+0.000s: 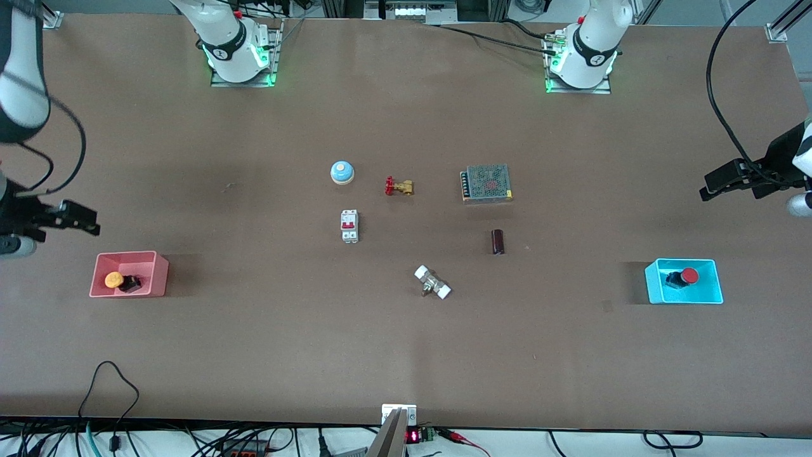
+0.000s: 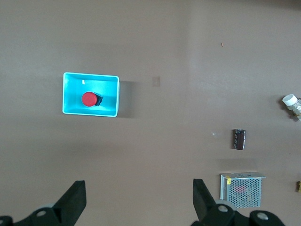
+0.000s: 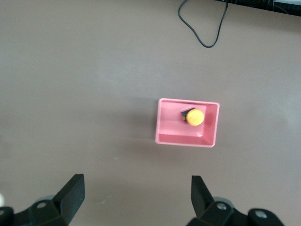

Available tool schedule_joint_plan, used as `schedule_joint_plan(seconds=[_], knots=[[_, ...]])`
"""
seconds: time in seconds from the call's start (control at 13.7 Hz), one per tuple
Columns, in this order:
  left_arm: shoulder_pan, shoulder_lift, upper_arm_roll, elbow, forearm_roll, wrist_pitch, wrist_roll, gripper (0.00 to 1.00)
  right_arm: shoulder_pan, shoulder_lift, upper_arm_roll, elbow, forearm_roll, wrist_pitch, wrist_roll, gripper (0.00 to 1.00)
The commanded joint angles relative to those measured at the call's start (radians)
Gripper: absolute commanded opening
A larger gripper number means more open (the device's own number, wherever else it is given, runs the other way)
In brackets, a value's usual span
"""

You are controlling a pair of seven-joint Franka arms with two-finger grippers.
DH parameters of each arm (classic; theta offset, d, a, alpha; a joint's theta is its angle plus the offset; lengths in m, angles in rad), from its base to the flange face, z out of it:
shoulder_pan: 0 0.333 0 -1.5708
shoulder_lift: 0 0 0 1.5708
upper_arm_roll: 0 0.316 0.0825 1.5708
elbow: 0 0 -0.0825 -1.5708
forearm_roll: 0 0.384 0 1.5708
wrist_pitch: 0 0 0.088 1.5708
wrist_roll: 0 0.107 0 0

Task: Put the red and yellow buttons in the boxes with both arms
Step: 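Open the right gripper and lift it away from the pink box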

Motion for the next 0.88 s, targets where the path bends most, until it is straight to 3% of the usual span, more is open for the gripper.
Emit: schedule_joint_plan(seconds=[0.0, 0.29, 0.8], knots=[[0.001, -0.012, -0.007, 0.013, 0.020, 0.001, 0.003, 1.00, 0.038, -0.105, -0.006, -0.048, -0.004, -0.026, 0.077, 1.00], [-0.003, -0.013, -0.010, 0.013, 0.020, -0.010, -0.007, 1.00, 0.070, -0.132, 0.034, -0.042, 0.005, -0.115, 0.093, 1.00], [-0.003, -0.015, -0.010, 0.013, 0.022, -0.019, -0.007, 1.00, 0.084, -0.161, 0.016, -0.043, 0.005, -0.194, 0.079, 1.00]])
